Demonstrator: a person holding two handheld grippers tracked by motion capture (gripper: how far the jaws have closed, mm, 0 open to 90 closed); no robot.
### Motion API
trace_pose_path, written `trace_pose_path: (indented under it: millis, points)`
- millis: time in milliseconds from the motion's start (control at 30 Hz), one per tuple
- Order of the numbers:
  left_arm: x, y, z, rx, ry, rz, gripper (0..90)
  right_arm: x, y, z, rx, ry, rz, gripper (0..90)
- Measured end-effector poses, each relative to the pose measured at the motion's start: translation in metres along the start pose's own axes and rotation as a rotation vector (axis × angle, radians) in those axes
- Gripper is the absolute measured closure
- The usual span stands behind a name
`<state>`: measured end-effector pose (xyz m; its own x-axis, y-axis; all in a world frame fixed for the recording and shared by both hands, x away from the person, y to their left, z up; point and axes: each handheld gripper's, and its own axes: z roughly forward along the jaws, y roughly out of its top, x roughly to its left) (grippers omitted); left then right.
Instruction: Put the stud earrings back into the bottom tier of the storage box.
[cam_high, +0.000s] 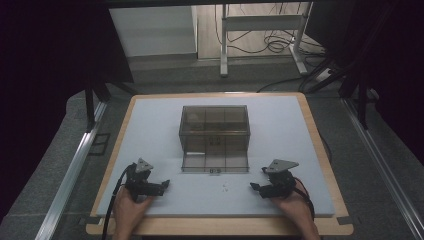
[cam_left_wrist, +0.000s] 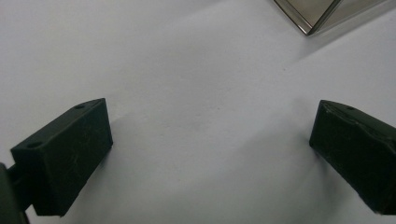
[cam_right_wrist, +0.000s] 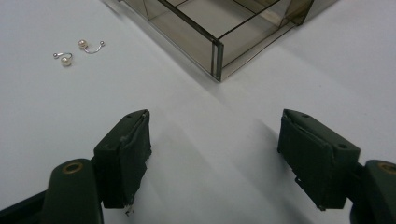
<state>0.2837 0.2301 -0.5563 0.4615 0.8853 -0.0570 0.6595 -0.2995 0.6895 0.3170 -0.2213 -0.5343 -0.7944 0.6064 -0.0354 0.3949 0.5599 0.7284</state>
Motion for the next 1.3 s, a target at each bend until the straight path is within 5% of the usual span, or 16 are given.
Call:
trace_pose_path:
  millis: [1300]
  points:
    - [-0.0001, -0.0001, -0.0002, 0.000, 0.002, 0.002, 0.0, -0.0007, 0.0036, -0.0032, 0.019, 0.009, 0.040, 27.9]
